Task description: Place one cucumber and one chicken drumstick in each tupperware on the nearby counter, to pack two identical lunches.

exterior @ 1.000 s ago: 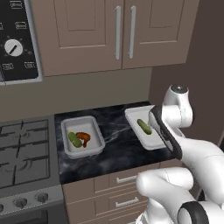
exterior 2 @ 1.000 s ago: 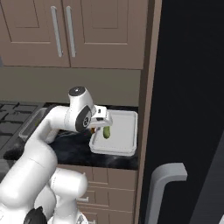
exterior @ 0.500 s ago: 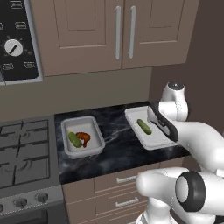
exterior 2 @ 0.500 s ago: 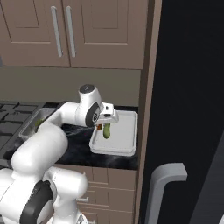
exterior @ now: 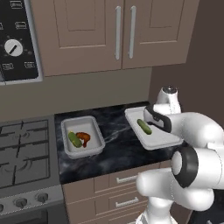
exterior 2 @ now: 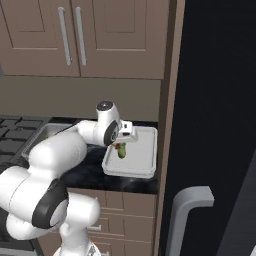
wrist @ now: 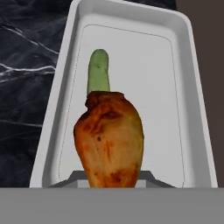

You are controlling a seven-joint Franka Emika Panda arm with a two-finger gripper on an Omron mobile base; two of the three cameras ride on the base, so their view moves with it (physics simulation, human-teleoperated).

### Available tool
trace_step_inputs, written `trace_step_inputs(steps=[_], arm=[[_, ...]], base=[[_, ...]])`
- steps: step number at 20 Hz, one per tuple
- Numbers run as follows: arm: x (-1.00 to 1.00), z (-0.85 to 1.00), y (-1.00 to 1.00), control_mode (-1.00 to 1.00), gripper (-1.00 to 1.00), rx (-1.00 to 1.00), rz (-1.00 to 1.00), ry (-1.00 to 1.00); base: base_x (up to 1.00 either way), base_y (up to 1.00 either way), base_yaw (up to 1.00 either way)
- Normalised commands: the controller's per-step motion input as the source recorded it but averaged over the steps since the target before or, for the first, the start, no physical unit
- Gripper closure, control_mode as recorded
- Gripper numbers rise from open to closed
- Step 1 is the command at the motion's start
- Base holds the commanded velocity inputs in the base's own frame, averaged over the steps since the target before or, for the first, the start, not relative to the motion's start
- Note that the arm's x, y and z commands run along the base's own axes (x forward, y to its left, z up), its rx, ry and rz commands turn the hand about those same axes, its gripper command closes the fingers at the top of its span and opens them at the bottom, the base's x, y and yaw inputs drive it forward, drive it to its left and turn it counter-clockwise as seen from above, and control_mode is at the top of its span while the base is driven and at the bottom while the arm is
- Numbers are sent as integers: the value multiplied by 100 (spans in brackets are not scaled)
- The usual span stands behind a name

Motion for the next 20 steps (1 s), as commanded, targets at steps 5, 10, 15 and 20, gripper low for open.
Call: trace_step_inputs(steps=[5,10,15,20], arm=[[38,-20,-12,-100,100,0,1,0],[36,-22,-14,-100,100,0,2,0],[40,-33,-2,-100,100,0,1,0],[36,-29,-13,-100,100,0,2,0]], base=[[0,0,0],[0,0,0],[0,0,0],[0,0,0]])
